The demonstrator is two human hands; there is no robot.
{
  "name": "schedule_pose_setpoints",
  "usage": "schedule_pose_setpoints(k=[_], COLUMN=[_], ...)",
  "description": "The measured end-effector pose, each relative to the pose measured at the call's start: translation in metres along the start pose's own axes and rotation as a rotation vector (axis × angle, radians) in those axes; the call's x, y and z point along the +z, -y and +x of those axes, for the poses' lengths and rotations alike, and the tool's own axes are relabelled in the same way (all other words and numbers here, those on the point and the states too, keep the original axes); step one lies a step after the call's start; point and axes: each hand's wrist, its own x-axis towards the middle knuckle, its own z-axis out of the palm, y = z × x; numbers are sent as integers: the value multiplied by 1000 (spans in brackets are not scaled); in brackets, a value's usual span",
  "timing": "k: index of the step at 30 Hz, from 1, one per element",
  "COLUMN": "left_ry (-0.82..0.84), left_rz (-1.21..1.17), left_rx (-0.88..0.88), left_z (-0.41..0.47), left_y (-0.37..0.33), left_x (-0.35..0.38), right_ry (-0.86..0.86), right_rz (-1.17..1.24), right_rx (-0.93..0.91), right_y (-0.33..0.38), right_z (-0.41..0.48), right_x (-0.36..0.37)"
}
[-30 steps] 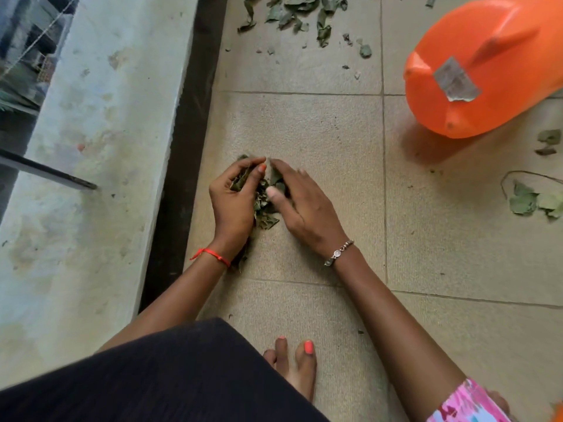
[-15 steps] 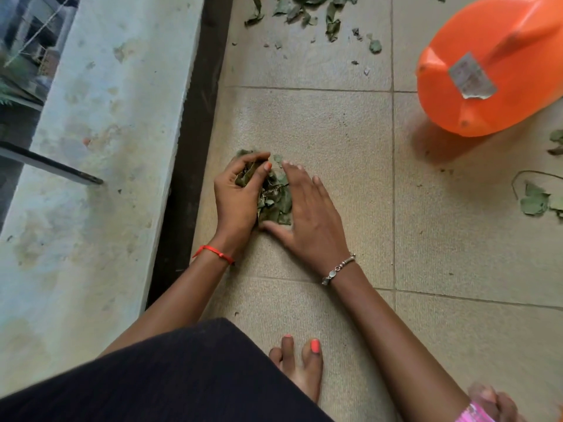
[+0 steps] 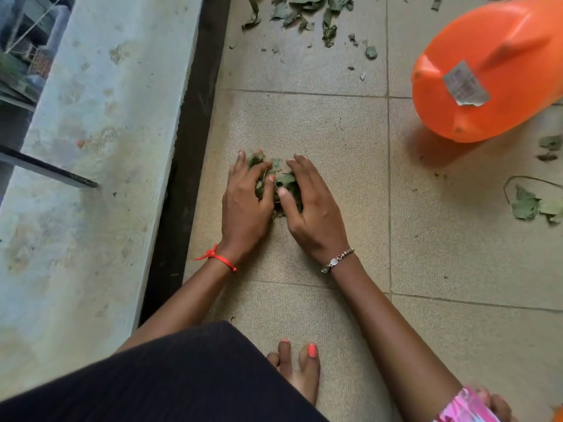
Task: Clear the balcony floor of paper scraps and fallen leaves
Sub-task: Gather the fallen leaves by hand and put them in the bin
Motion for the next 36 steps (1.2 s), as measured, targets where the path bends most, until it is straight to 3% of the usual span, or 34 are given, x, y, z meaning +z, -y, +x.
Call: schedule_pose_setpoints(k=[5,10,14,18,21,30,36], left_ry=[-25,-131,-166,-203,-226,-273,-305], left_rz=[-58,-287,-651,-1168,-1437,-1548,-1615], left_rx=[-15,-110,-214,-373,-515,-628,-580], left_z=[0,-3,-4,-4,-5,6,46], left_y=[-2,-9,-13,-16,-15,-32,-91], left_x=[2,1,0,-7,-11,-11,-17], right_ry=[-48,-151,-232,-219,-216,-188,-218], right_rz=[-66,270,684,1113,1180,1276,1290], right_rx=[15,64,294,494,542,602,599], right_y=[8,23,46,54,56,51,64], right_z=[24,21,13,10,10,22,67], right_x=[20,32,42,46,49,46,-12])
